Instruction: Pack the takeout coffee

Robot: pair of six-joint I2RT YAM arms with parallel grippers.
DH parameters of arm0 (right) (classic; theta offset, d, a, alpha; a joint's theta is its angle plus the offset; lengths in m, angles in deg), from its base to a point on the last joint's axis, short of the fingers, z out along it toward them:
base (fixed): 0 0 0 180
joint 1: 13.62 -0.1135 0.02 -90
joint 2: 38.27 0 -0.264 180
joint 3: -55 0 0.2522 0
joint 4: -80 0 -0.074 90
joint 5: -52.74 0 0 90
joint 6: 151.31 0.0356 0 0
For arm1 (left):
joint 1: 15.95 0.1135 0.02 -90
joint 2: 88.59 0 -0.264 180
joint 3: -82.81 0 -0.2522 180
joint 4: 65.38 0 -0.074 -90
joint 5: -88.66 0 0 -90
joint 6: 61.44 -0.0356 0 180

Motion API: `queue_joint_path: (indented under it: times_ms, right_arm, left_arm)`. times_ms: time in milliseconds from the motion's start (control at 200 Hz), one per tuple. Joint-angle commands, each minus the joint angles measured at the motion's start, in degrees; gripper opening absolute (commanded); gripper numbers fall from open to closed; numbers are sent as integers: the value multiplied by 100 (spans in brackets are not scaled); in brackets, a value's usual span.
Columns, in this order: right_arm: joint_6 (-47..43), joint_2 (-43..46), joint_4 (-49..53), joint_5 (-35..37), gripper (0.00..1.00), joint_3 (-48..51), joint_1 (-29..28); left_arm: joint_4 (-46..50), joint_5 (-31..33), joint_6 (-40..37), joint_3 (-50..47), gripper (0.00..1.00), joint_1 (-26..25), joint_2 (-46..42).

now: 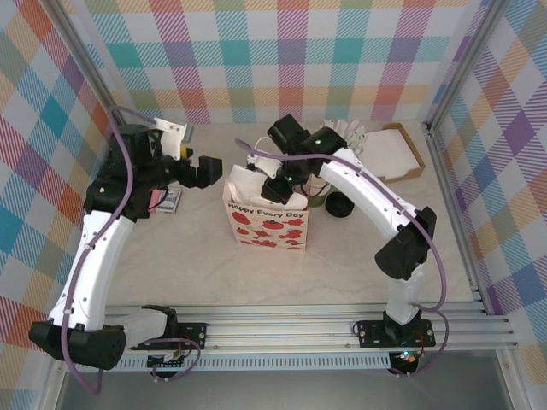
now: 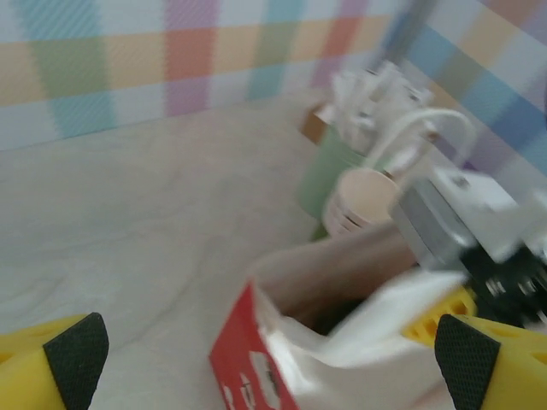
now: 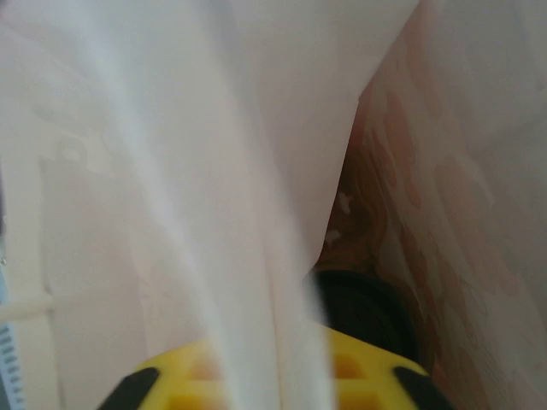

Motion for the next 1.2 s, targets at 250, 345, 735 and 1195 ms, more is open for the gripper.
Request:
queue_joint_path:
  times_ms: [250,345,735,1195]
  right_arm:
    - [5,953,8,-467,64,-861,154]
    - [534,1664,-823,-188,73,-126,414]
    - [1241,2858,-2190,72,78,2267,1108]
    - [3186,5492,-6580,2637,100,8212,4133]
  left_arm:
    - [-194,3396,2002,-1003,100,16,-477]
    - [-301,3902,2082,-1386,100,16,-693]
    - [-895,3263,2419,-2371,100,25,-1071]
    - [-4412,5702,1328,-5462,100,294,-665]
